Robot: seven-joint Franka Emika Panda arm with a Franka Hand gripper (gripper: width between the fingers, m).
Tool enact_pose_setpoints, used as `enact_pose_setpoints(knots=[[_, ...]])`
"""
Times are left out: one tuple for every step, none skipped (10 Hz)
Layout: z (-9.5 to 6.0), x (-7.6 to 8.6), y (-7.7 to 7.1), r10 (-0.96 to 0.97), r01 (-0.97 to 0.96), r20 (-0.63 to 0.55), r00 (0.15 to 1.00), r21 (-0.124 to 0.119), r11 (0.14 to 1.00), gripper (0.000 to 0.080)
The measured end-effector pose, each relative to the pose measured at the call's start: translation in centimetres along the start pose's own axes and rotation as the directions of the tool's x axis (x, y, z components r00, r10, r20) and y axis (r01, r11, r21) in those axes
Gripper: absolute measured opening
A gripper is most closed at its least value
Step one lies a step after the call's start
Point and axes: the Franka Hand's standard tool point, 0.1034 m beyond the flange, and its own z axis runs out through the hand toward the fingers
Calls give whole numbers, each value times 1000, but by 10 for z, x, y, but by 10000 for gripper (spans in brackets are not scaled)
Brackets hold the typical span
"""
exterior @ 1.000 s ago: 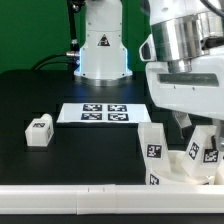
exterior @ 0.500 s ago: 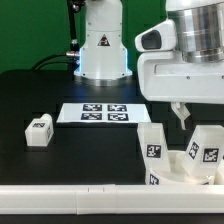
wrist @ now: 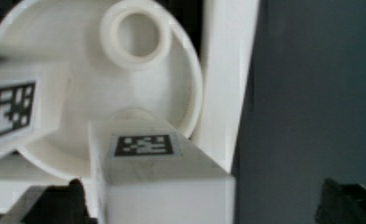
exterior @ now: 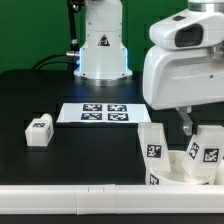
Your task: Assemble stool
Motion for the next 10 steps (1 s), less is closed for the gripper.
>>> enact_pose_setpoints(knots=[[0,0,2,-89,89,0,996,-1,996,649],[0,0,1,-148,148,0,989,-1,989,649],[0,0,2,-191,191,0,982,-2,982,649],[-1,2,7,-414,414,10,910,-31,910,649],[-2,3,7,-577,578,29,816,-54,814,649],[-3,4,7,-659,660,42,751,-59,749,649],[-3,4,9,-668,669,43,743,-59,741,649],[-3,4,10,-730,732,49,682,-56,679,649],[-3,4,11,-776,778,53,629,-52,627,649],[-3,4,11,-806,808,56,589,-49,587,649]])
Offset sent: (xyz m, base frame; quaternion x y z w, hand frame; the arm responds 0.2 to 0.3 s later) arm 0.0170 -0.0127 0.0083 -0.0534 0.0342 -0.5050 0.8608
